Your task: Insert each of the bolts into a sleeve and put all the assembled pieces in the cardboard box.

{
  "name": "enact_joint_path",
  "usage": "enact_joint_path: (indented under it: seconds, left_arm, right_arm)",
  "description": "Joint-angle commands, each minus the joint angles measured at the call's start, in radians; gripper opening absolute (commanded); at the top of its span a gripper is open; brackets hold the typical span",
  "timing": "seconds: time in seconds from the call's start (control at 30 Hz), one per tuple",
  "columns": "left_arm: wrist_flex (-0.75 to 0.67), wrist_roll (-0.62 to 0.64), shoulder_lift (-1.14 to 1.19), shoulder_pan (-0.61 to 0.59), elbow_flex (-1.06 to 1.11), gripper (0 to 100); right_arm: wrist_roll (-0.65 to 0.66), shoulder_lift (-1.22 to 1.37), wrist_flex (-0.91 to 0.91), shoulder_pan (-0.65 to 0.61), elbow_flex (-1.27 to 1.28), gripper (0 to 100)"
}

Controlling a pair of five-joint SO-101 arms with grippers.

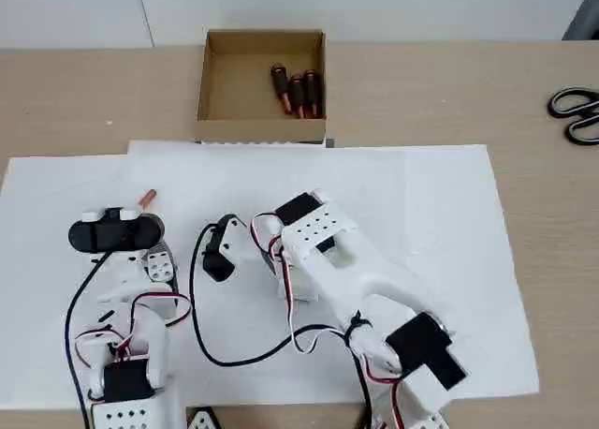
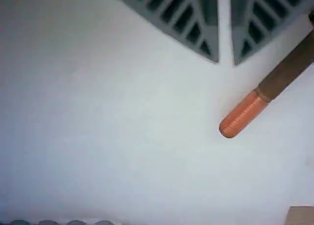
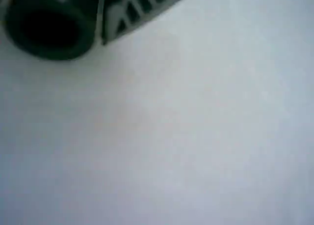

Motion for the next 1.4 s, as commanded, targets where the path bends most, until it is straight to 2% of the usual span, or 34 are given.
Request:
enact_joint_path:
  seconds: [0.0, 0.13, 0.47, 0.57, 0.77, 0.93, 1.03, 1.1, 1.27, 1.37]
  left_arm:
    - [-0.021, 0.006, -0.005, -0.002, -0.004, 1]
    - [-0.021, 0.006, -0.005, -0.002, -0.004, 1]
    - [-0.021, 0.006, -0.005, -0.002, -0.004, 1]
    - [-0.018, 0.006, -0.003, -0.002, -0.004, 1]
    - [0.086, 0.005, -0.005, 0.034, -0.004, 1]
    - [0.098, -0.008, -0.009, -0.021, -0.004, 1]
    - [0.107, -0.141, -0.009, -0.046, -0.004, 1]
    - [0.130, -0.181, -0.009, -0.048, -0.016, 1]
    - [0.276, -0.127, -0.003, -0.046, -0.176, 1]
    - [0.408, -0.098, -0.002, -0.046, -0.263, 1]
  right_arm:
    - [-0.011, 0.050, -0.030, -0.001, 0.009, 6.7]
    - [-0.011, 0.054, -0.024, 0.008, 0.006, 1.1]
    - [-0.025, -0.097, 0.110, 0.079, -0.141, 1.1]
    - [-0.071, -0.162, 0.160, 0.096, -0.184, 1.0]
    - [-0.135, -0.282, 0.298, 0.163, -0.259, 1.0]
    - [-0.187, -0.378, 0.364, 0.274, -0.261, 0.9]
    - [-0.242, -0.421, 0.369, 0.369, -0.261, 0.9]
    - [-0.285, -0.447, 0.372, 0.432, -0.261, 0.9]
    - [-0.454, -0.526, 0.386, 0.565, -0.259, 0.9]
    - [-0.502, -0.581, 0.384, 0.633, -0.252, 0.9]
